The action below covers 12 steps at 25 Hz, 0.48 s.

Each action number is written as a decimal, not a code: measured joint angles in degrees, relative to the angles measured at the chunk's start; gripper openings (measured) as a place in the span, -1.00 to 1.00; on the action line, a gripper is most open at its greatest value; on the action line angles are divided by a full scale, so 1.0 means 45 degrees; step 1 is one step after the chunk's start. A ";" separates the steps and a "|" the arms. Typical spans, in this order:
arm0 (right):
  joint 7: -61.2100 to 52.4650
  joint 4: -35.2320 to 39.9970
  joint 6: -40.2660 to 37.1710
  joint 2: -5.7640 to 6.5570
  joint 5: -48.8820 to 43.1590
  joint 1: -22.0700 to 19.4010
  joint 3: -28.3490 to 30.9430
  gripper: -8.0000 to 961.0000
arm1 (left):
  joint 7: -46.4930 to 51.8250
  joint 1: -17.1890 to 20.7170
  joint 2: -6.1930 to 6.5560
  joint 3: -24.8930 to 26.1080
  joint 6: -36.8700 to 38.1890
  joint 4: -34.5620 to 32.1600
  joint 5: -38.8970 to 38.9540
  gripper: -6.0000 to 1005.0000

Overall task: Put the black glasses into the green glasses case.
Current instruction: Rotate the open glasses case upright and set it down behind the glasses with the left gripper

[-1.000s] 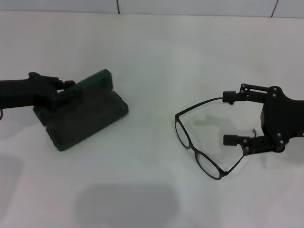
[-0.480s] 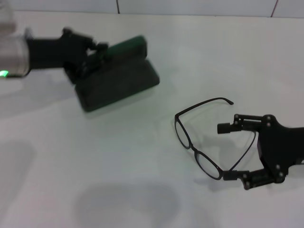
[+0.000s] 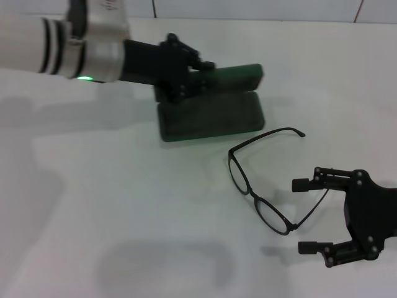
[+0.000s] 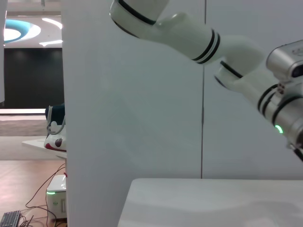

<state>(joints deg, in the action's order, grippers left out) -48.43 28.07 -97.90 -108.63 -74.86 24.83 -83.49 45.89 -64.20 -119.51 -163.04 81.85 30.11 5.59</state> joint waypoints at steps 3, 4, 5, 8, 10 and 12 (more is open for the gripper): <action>0.0026 -0.0035 -0.0002 -0.0012 -0.0060 -0.0015 0.0000 0.78 | -0.0222 -0.0322 -0.0045 0.0000 -0.0524 -0.0687 -0.0498 -0.57; 0.0054 -0.0046 -0.0003 -0.0012 -0.0070 -0.0026 -0.0001 0.78 | -0.0249 -0.0387 -0.0049 0.0000 -0.0600 -0.0851 -0.0686 -0.57; 0.0098 -0.0066 -0.0003 -0.0008 -0.0075 -0.0044 0.0000 0.78 | -0.0258 -0.0444 -0.0048 0.0000 -0.0671 -0.0991 -0.0879 -0.57; 0.0160 -0.0117 0.0027 0.0020 -0.0082 -0.0061 -0.0001 0.78 | -0.0262 -0.0550 -0.0050 0.0001 -0.0884 -0.1235 -0.1239 -0.57; 0.0170 -0.0124 0.0076 0.0032 -0.0084 -0.0064 -0.0001 0.78 | -0.0265 -0.0573 -0.0058 0.0001 -0.1044 -0.1423 -0.1419 -0.57; 0.0177 -0.0125 0.0098 0.0046 -0.0085 -0.0068 -0.0001 0.78 | -0.0213 -0.0604 -0.0060 0.0002 -0.1184 -0.1579 -0.1502 -0.57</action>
<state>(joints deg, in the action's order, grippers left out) -47.63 27.50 -97.46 -108.43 -75.24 24.52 -83.50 44.93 -66.92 -119.78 -163.04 76.52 23.00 -1.17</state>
